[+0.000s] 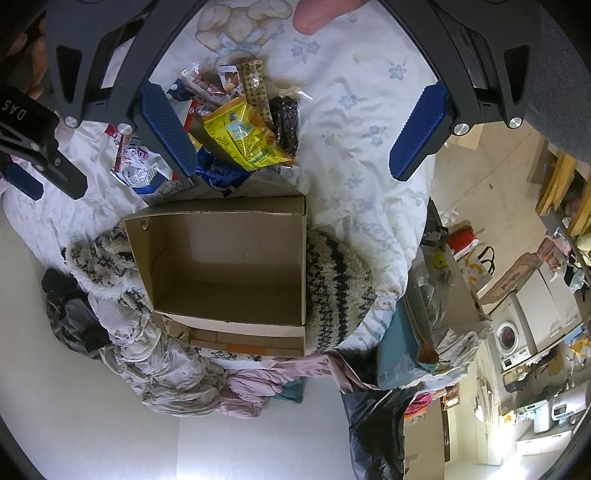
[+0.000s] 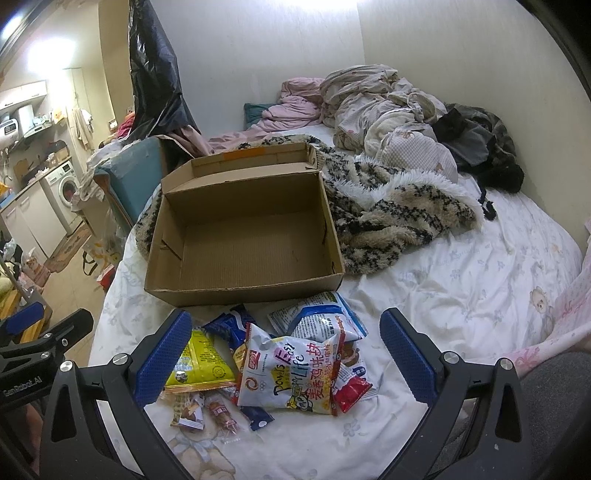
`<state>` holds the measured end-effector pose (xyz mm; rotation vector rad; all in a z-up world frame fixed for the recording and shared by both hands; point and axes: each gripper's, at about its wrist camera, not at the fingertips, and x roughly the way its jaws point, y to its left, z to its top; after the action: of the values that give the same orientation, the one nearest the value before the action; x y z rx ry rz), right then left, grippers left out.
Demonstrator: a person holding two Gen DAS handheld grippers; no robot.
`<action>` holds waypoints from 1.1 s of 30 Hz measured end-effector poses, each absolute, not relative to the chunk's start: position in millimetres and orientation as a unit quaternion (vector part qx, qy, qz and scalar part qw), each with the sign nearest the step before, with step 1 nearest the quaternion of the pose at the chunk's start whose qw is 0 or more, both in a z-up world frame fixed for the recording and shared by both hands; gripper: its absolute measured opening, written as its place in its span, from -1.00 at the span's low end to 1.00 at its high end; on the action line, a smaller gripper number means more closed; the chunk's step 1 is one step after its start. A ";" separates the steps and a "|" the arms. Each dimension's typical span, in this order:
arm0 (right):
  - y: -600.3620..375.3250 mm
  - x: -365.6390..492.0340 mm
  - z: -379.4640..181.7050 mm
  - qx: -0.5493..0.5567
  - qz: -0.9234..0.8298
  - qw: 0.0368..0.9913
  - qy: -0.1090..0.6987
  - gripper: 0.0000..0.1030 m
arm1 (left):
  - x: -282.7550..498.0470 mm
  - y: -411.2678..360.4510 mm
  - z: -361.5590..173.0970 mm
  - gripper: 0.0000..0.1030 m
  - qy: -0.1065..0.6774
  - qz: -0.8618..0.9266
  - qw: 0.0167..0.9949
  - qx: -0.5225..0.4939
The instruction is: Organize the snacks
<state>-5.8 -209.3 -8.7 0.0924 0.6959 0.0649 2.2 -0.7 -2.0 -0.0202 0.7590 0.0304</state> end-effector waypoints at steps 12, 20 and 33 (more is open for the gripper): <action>-213.6 -2.6 -12.2 0.050 0.028 0.935 0.349 1.00 | 3.1 -1.9 -4.3 1.00 0.375 -0.002 0.927 -0.019; -223.4 -1.2 -12.9 0.073 0.028 0.927 0.367 1.00 | 9.4 1.8 -1.7 1.00 0.407 -0.021 0.913 -0.032; -247.1 58.1 -20.4 0.059 0.009 0.886 0.460 1.00 | 68.7 10.6 -10.5 1.00 0.502 -0.015 0.863 -0.058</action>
<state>58.1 -247.1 -20.4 0.1236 0.9569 0.0191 68.7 10.6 -10.5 -0.1208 1.0536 -0.0312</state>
